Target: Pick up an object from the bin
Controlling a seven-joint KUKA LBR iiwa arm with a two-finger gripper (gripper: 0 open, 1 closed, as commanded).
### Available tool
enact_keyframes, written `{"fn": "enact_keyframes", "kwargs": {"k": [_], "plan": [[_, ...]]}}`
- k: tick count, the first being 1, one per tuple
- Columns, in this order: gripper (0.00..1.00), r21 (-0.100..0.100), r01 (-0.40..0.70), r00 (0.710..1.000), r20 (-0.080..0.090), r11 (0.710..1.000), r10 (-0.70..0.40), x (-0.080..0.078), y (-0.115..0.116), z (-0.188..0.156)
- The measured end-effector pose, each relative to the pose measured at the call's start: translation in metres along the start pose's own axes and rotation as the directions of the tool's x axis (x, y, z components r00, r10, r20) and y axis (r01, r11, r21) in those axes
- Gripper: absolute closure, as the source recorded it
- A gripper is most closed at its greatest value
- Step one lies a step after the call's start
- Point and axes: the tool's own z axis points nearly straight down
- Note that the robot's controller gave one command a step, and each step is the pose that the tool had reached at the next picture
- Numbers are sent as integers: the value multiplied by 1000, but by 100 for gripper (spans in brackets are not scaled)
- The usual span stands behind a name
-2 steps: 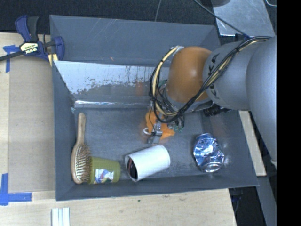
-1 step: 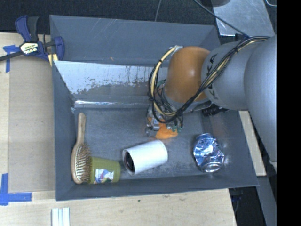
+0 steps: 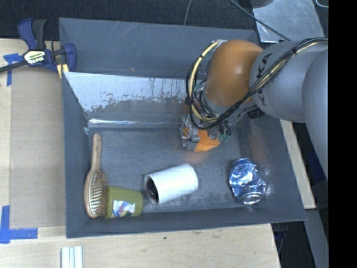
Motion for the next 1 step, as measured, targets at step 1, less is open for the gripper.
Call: {"fn": "enact_keyframes", "kwargs": {"k": [1], "plan": [[100, -1, -1, 1000, -2, 1000, 1, 1, 1, 1]]}}
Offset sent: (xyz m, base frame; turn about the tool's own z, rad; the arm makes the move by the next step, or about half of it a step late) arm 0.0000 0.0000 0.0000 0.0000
